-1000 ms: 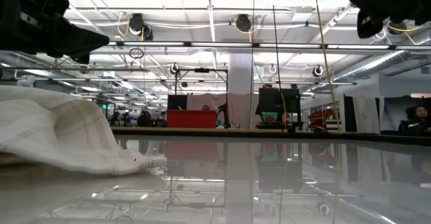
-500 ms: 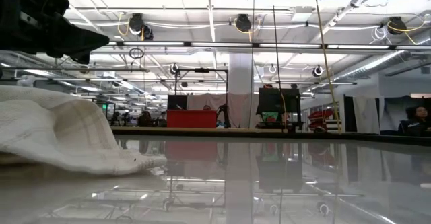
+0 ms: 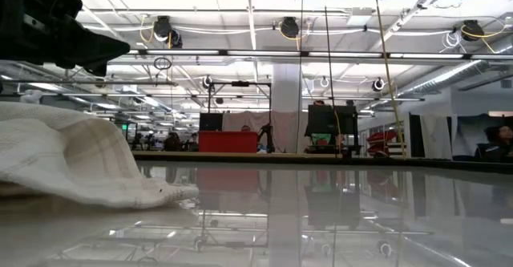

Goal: Roll towel
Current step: Roll the white-brown patterned towel

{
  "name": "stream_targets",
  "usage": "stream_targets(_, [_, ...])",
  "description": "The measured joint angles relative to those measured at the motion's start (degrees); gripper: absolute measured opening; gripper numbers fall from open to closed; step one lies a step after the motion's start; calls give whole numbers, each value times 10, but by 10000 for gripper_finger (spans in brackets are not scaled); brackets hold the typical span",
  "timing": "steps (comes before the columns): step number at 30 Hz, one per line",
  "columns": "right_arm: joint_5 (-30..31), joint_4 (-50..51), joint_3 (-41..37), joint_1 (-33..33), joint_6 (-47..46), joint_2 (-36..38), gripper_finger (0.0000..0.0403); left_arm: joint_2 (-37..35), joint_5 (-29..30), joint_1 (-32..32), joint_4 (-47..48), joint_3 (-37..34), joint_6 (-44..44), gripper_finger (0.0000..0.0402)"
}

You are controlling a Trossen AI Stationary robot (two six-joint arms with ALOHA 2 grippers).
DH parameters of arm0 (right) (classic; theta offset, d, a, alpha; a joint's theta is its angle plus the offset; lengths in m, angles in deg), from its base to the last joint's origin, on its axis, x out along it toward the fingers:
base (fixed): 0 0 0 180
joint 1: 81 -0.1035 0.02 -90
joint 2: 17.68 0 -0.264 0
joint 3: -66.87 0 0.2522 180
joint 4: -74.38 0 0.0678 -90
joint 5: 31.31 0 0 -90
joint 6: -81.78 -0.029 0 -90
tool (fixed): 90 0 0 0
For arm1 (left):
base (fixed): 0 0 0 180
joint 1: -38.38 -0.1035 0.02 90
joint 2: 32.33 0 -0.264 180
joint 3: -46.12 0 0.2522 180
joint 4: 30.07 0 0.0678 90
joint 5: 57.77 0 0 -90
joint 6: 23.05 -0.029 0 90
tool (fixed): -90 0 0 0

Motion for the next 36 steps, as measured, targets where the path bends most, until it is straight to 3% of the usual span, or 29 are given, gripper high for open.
stream_targets(21, [0,43,0,0,49,-80,0,1,8,2,-34,10,27,25])
stream_targets(28, [0,43,0,0,39,-97,0,24,2,2,22,95,15,25])
stream_targets(36, [0,44,0,0,30,-129,0,154,2,2,163,292,-2,24])
